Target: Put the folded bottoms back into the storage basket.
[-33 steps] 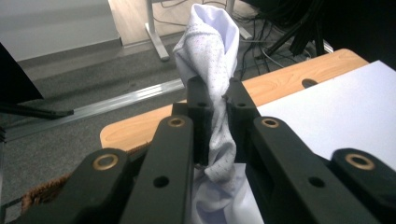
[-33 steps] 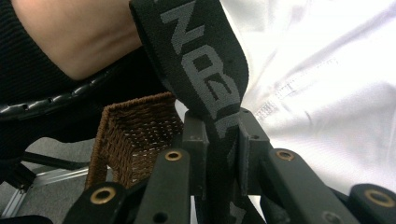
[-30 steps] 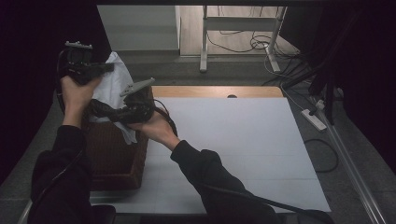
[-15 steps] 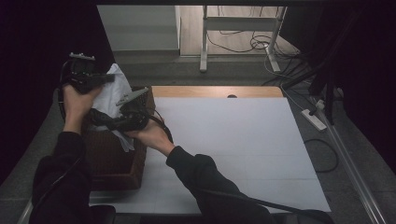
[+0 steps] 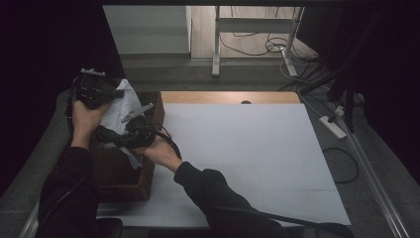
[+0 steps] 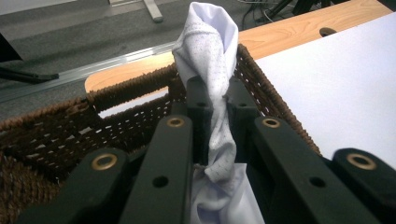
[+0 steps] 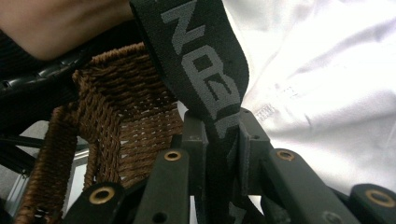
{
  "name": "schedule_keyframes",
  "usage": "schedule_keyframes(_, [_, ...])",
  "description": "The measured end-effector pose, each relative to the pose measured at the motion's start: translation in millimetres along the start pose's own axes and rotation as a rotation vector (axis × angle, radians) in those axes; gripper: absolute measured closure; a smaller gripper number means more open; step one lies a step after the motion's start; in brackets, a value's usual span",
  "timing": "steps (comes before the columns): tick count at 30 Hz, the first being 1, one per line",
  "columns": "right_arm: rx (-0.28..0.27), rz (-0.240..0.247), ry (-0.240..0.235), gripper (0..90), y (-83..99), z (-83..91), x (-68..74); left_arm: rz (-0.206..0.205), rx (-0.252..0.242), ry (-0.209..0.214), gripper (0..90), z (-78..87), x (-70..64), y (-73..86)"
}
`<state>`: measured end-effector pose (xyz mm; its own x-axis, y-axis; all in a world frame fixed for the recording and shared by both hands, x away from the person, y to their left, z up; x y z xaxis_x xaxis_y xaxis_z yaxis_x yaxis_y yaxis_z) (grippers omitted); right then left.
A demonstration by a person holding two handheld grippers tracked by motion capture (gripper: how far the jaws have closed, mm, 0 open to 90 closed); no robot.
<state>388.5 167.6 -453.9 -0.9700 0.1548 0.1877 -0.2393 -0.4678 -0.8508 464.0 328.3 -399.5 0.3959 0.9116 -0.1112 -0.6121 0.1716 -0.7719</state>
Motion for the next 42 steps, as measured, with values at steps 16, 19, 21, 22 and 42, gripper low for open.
schedule_keyframes(16, [0.075,0.006,0.007,76.1,10.2,-21.6,3.8,0.037,0.019,0.0,81.4,-7.9,13.6,27.3])
schedule_keyframes(19, [0.104,0.014,0.014,76.1,8.3,-24.5,6.5,0.047,0.02,-0.001,81.3,-6.1,17.2,31.3])
schedule_keyframes(21, [0.116,0.02,0.017,76.1,6.2,-25.8,8.6,0.051,0.02,0.001,81.2,-4.7,19.4,33.8])
schedule_keyframes(22, [0.118,0.019,0.017,76.1,5.3,-26.7,9.7,0.056,0.017,0.001,81.2,-4.1,20.4,34.8])
schedule_keyframes(42, [0.062,-0.041,0.023,30.5,-9.2,-7.7,-7.7,0.146,-0.018,-0.181,33.4,21.2,62.1,68.0])
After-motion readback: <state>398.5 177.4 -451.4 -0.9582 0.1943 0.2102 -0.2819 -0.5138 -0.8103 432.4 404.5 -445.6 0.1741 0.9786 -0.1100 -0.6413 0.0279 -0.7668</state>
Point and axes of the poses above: each handheld gripper's, and its own axes: z roughly backward along the jaws, y roughly out of its underside, x roughly to its left, the point moved 3 cm from there along -z, roughly forward along the jaws, and after that the axes turned 1 degree about -x, right-handed, at the moved point
